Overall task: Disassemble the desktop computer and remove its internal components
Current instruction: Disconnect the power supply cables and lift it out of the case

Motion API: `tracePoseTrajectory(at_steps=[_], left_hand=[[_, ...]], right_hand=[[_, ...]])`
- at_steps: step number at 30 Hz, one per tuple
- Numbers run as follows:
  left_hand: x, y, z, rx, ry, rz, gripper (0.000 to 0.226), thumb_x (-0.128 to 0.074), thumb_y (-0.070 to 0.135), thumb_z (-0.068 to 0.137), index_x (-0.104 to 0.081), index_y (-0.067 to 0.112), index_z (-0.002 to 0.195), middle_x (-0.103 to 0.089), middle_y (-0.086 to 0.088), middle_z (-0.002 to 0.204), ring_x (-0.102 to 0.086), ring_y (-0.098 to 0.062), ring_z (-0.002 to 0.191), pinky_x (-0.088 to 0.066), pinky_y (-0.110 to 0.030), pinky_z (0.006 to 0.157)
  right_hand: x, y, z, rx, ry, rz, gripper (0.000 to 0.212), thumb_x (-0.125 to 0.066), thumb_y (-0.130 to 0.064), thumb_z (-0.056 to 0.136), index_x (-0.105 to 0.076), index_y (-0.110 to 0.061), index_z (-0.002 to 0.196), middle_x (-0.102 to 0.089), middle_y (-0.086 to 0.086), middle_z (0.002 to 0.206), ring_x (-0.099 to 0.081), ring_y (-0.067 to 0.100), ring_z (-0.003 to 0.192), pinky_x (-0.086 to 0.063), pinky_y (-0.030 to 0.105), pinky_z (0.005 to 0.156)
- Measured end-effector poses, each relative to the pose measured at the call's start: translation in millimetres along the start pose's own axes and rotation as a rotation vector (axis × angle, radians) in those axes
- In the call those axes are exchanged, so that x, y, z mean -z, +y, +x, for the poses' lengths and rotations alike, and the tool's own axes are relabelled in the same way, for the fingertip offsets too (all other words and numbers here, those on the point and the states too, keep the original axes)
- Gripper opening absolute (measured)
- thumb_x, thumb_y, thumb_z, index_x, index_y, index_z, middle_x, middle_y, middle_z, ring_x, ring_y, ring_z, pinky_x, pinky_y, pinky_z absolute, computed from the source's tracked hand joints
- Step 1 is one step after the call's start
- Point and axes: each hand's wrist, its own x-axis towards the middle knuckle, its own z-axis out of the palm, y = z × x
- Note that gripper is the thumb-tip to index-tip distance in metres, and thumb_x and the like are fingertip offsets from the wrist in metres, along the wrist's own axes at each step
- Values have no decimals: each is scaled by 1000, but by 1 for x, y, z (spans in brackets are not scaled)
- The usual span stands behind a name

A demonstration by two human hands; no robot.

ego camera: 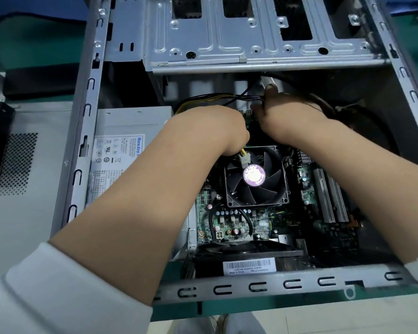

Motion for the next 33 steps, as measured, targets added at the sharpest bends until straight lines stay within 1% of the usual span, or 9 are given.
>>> tracePoseTrajectory(at_steps=[2, 7, 12, 16, 22, 25, 28, 31, 33], left_hand=[[0, 0, 0, 8, -2, -4, 23, -29, 30, 102, -45, 15, 96, -37, -4, 76, -40, -21, 81, -27, -30, 57], [-1, -1, 1, 13, -1, -32, 23, -30, 30, 102, -45, 14, 96, -38, -4, 82, -40, -21, 82, -28, -28, 63], [-3, -2, 3, -1, 6, -24, 31, -32, 27, 101, -55, 9, 110, -42, -4, 85, -41, -23, 84, -31, -30, 70], [-1, -1, 4, 7, 1, -37, 14, -36, 24, 101, -47, 17, 95, -38, -2, 72, -45, -24, 83, -33, -32, 71], [-4, -4, 7, 3, 17, -60, 21, -37, 24, 100, -55, 14, 107, -43, -5, 85, -45, -25, 85, -34, -32, 72], [-5, -4, 9, 3, 2, -22, 29, -40, 23, 99, -56, 9, 119, -50, -8, 99, -46, -26, 88, -37, -34, 75], [-4, -2, 11, -4, -25, -12, 27, -40, 22, 99, -57, 10, 117, -47, -7, 97, -48, -27, 89, -38, -35, 76], [-5, -2, 10, -9, -16, -4, 25, -40, 21, 99, -57, 10, 113, -47, -7, 94, -47, -26, 86, -37, -35, 73], [-6, -2, 10, -14, -3, 1, 26, -39, 21, 99, -58, 10, 113, -46, -7, 93, -47, -26, 86, -37, -34, 72]], right_hand=[[-3, -1, -3, -16, 54, -26, 39, -32, -38, 98, -42, -6, 119, -60, 22, 111, -57, 37, 102, -30, 34, 67], [-3, 1, 0, -38, 40, -16, 45, -34, -37, 97, -39, -3, 126, -60, 21, 112, -58, 36, 100, -30, 33, 64], [-2, -1, -2, 21, 74, -20, 32, -36, -34, 96, -41, -11, 117, -61, 19, 102, -58, 35, 90, -27, 32, 60], [-5, -3, -4, 52, 98, -108, 32, -36, -28, 97, -41, -6, 120, -60, 22, 108, -59, 39, 99, -31, 35, 64], [-1, 1, 1, -30, -13, -11, 35, -35, -35, 98, -41, -6, 116, -59, 21, 112, -57, 36, 97, -33, 34, 66], [1, 2, 0, 20, -15, 3, 28, -36, -37, 98, -39, -10, 108, -60, 20, 99, -47, 29, 77, -32, 34, 62], [3, 2, -2, 57, -55, 20, 29, -40, -41, 98, -38, -13, 104, -51, 14, 82, -44, 28, 73, -32, 34, 61], [6, 4, 0, 76, -99, -18, 24, -48, -23, 96, -41, -7, 113, -53, 16, 81, -43, 27, 69, -31, 32, 59], [7, 5, 0, 70, -86, -52, 34, -47, -6, 90, -40, -4, 123, -56, 19, 87, -44, 28, 69, -32, 31, 59]])
